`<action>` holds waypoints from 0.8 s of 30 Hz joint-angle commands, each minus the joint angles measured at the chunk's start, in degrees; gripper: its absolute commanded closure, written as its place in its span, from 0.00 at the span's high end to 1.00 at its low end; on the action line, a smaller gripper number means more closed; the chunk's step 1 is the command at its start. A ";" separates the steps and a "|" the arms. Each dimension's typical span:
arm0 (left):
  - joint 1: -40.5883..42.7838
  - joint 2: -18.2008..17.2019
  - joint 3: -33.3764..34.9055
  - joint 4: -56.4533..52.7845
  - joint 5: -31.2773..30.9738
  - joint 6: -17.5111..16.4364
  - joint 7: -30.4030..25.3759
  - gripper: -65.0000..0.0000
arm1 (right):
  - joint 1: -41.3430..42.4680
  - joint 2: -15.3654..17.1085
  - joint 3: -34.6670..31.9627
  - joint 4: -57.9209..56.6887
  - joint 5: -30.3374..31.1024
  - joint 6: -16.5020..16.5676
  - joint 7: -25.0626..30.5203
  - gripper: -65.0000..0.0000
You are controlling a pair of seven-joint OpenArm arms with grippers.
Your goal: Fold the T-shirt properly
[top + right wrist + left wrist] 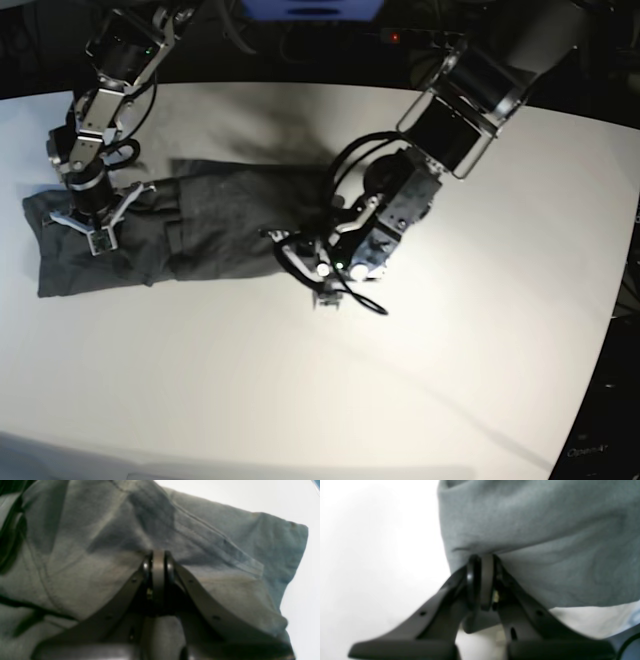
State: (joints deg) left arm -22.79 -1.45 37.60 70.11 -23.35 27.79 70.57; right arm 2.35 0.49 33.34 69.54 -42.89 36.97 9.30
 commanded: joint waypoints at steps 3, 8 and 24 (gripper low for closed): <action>-0.47 -0.17 1.12 -1.67 1.07 0.03 -3.18 0.05 | -0.28 -0.18 -0.24 0.13 -2.69 3.03 -4.25 0.01; -0.47 -0.26 1.21 -3.60 1.07 -0.05 -3.97 0.05 | -0.72 -0.10 -0.16 5.85 -2.69 3.03 -4.25 0.01; 0.94 -5.10 1.21 -2.99 0.54 -0.05 -3.97 0.05 | -0.28 -3.26 -1.39 26.95 -9.72 3.03 -4.68 0.01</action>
State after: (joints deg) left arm -22.87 -4.25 38.81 68.40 -26.87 25.67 64.01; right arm 1.04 -3.36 31.86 95.64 -53.12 40.69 3.77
